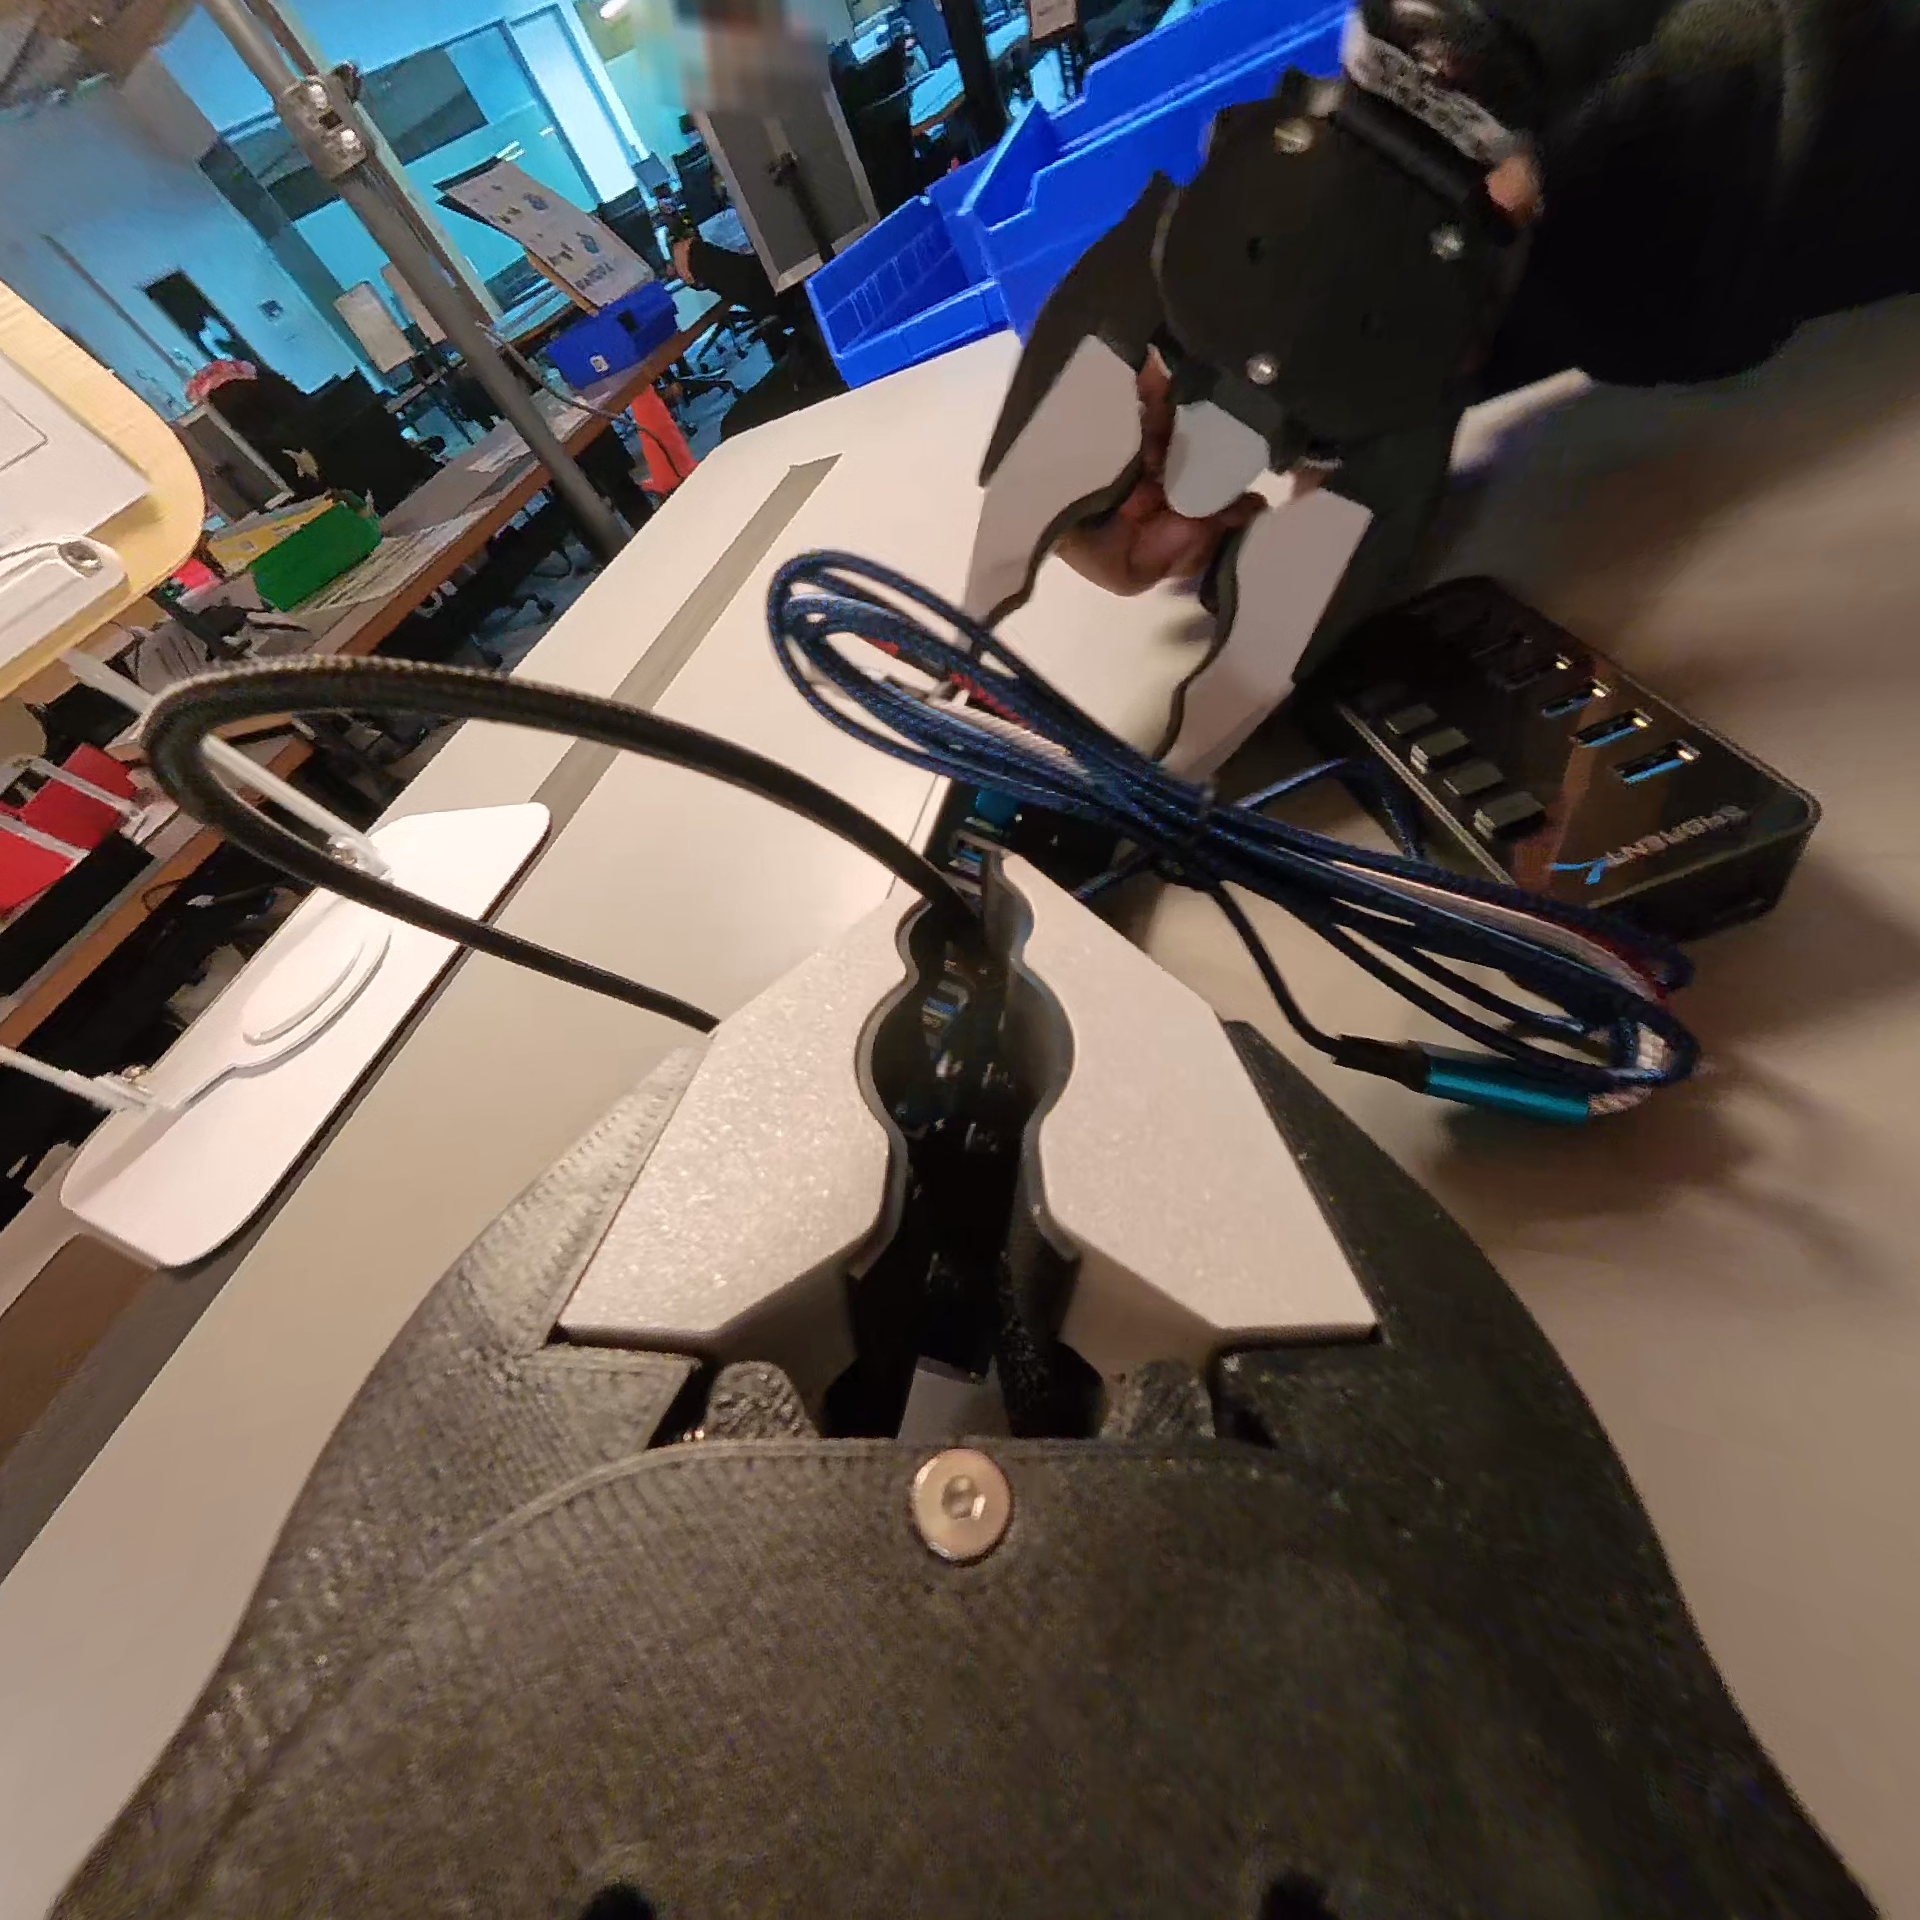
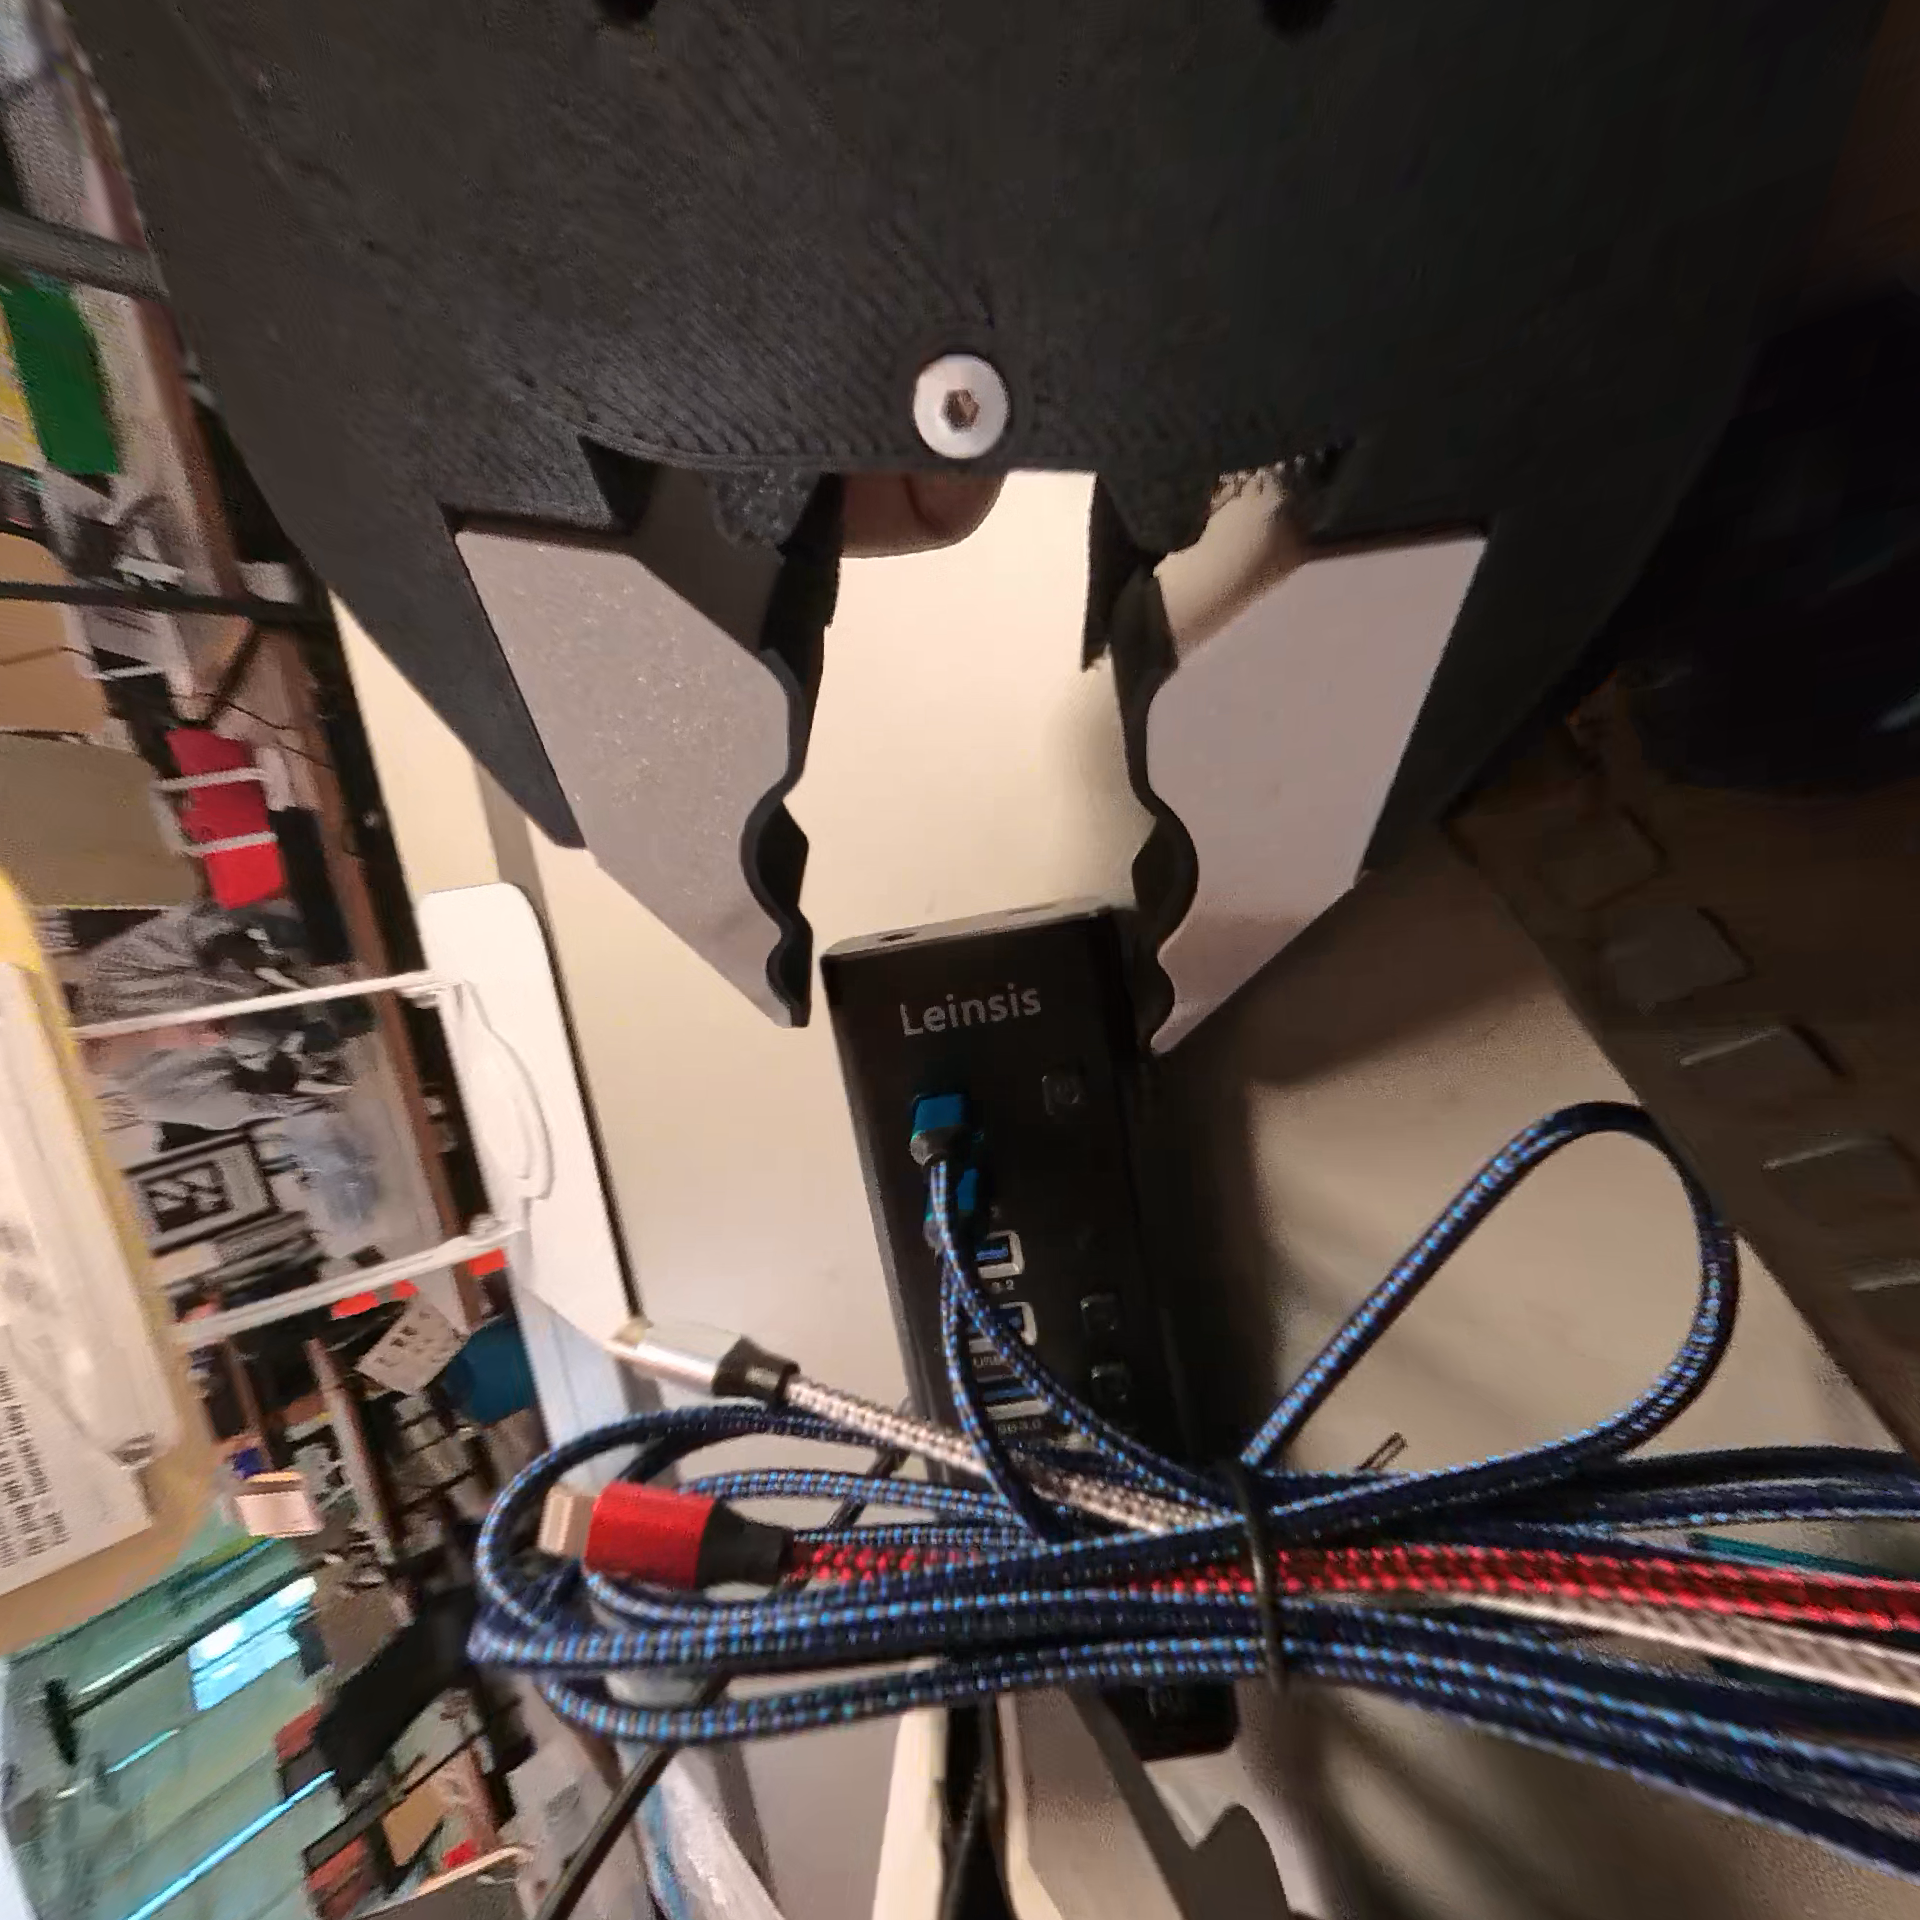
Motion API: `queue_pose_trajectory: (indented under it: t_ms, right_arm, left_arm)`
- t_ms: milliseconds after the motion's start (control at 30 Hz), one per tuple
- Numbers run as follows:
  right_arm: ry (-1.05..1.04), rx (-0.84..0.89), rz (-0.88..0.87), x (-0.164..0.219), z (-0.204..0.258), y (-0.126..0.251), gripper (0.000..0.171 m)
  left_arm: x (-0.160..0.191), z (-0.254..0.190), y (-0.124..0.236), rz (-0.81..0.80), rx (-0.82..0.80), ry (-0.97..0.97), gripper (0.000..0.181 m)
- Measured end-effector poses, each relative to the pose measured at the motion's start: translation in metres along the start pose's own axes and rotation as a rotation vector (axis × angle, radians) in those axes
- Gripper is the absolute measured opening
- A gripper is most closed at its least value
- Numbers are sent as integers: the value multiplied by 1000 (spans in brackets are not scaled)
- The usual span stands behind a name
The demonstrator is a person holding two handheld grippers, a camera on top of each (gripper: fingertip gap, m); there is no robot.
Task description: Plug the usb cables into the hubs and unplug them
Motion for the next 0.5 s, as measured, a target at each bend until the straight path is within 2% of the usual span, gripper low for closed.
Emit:
queue_pose_trajectory:
  t_ms: [167, 267, 400, 500]
  right_arm:
    - [-224, -167, -10, 10, -14, 23, 64]
    - [-428, -154, -77, 13, -43, 29, 58]
    - [-684, -295, -132, 8, -58, 4, 58]
    - [-783, -535, -140, -3, -52, -16, 63]
  left_arm:
    - [1, -4, -1, 6, 14, -33, 10]
    - [0, -5, -1, 3, 18, -45, 10]
    - [-1, -10, 1, -8, 28, -84, 10]
    - [-2, -14, 2, -11, 32, -123, 10]
Point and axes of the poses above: each gripper's, where its closed fingertips meet, y back along the fingers, x out of its underside, z = x × y across the jaws, the point moved 3 cm from there along y, back along the fingers, and after that the axes turned 9 degrees about -z, right-handed, at the moved point
